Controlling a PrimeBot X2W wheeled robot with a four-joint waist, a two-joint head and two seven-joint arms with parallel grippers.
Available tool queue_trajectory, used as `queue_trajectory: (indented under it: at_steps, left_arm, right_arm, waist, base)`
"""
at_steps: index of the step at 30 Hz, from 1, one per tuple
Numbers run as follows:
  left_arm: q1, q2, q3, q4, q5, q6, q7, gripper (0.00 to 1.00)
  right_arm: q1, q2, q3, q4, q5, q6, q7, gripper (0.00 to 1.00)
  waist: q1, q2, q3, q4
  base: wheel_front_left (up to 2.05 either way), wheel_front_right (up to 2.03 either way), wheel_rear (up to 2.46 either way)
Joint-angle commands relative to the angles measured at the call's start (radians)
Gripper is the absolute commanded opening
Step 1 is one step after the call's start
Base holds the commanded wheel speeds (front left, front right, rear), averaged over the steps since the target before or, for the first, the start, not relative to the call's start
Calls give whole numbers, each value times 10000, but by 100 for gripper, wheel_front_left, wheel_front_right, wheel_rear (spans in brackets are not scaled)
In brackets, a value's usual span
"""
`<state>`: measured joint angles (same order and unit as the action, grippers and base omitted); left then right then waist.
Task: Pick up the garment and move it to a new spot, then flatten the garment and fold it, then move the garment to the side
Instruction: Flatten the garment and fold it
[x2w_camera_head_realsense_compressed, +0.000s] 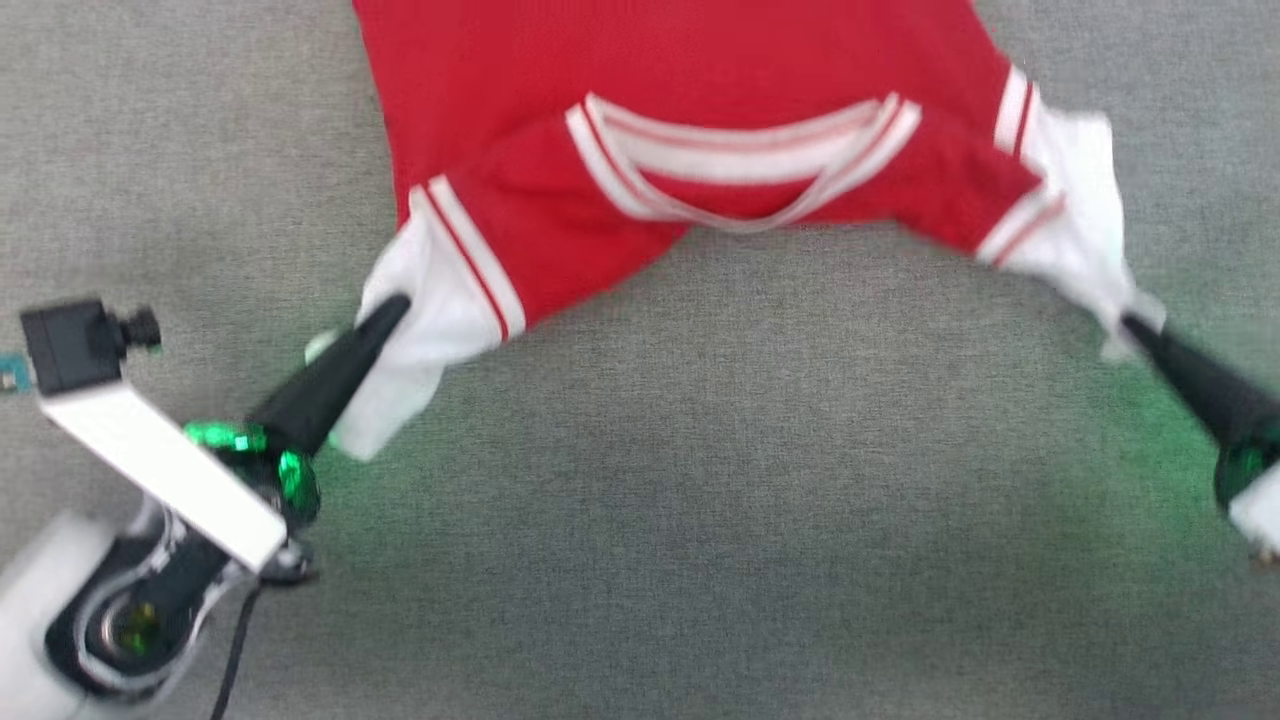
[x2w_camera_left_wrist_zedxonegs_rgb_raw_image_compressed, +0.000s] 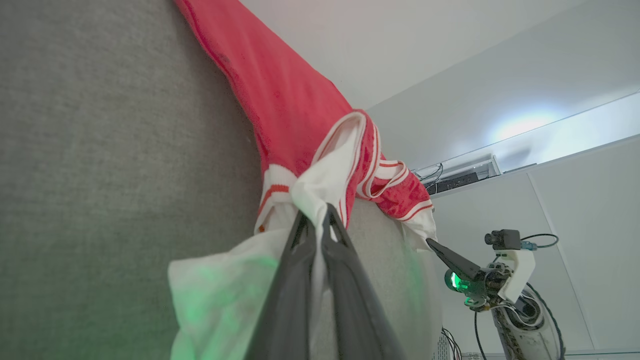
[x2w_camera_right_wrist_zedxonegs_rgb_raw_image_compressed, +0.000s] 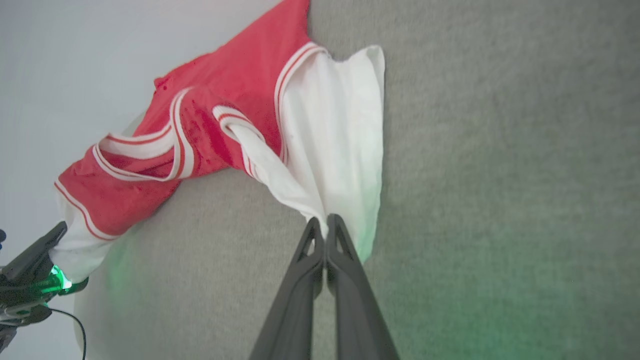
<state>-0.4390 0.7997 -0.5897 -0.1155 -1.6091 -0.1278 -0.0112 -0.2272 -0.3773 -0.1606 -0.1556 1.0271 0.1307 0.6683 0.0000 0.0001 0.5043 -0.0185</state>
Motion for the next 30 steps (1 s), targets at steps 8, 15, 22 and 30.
queue_trajectory:
  at_steps: [8,15,22,30]
  left_arm:
    - [2050,897,-99,-954,701,-48,-742,0]
    - [2942,1497,-225,-1266,1168,-48,-1573,0]
    - [2923,1642,-1212,-1088,2307,-48,-1844,0]
    - [2235,1418,-2314,-601,2680,-49,-1785,0]
  right_arm:
    - [2505,797,-1164,-1581,205,2,1546,0]
    - [3575,1120,-1594,-2244,339,2,2283,0]
    - [3808,1203,-1820,-2625,-41,2,2514,0]
    - [3360,710,-746,-1905,-1340,2,2220,0]
  waist:
    - [0,-1,-218,149]
    - [0,-1,-354,186]
    - [0,-1,-399,163]
    - [0,-1,-399,171]
  base:
    - [0,0,0]
    - [0,0,0]
    - [0,0,0]
    - [0,0,0]
